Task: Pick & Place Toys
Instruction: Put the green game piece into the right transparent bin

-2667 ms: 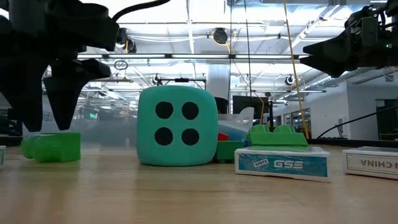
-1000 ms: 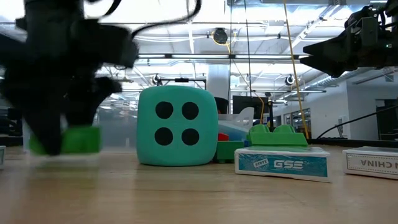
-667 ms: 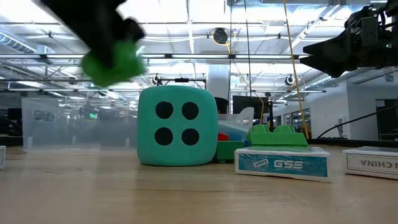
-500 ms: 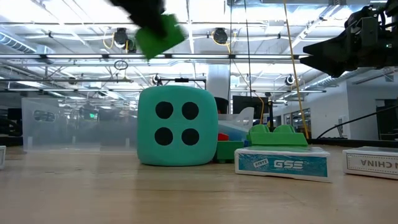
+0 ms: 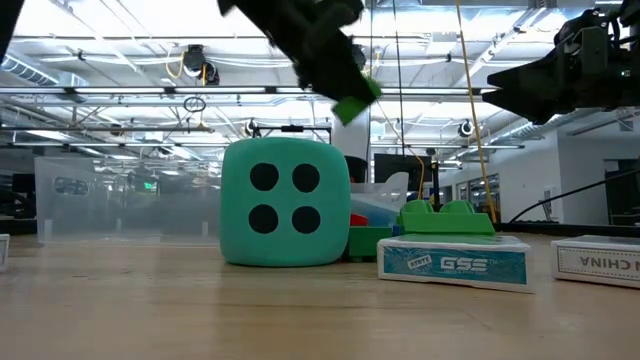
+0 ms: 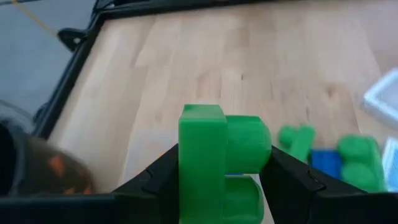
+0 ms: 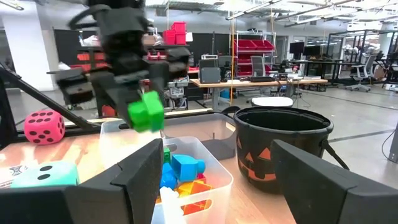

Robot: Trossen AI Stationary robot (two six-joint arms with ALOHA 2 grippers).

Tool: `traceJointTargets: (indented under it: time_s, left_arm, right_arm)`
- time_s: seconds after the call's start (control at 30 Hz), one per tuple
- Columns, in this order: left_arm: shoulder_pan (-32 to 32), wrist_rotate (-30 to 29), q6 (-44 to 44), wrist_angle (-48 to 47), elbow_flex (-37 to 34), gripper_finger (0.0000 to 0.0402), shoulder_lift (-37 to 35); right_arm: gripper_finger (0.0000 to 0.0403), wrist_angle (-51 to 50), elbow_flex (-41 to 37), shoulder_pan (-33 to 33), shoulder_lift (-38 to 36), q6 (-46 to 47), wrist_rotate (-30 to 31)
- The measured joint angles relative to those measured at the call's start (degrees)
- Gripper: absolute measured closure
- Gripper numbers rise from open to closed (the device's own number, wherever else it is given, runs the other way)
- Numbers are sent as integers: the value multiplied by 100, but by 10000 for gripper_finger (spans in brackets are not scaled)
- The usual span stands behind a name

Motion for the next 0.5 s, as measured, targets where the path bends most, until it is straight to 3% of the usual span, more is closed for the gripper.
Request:
traceJointTargets:
  time_s: [0.17,0.5]
  left_arm:
    - [378,402,-38,408,-1,212,462]
    - [604,377,-661,199,-4,45,655]
  right_arm:
    - [135,-2,1,2,2,0,0]
    - [135,-2,-1,1,1,-2,0]
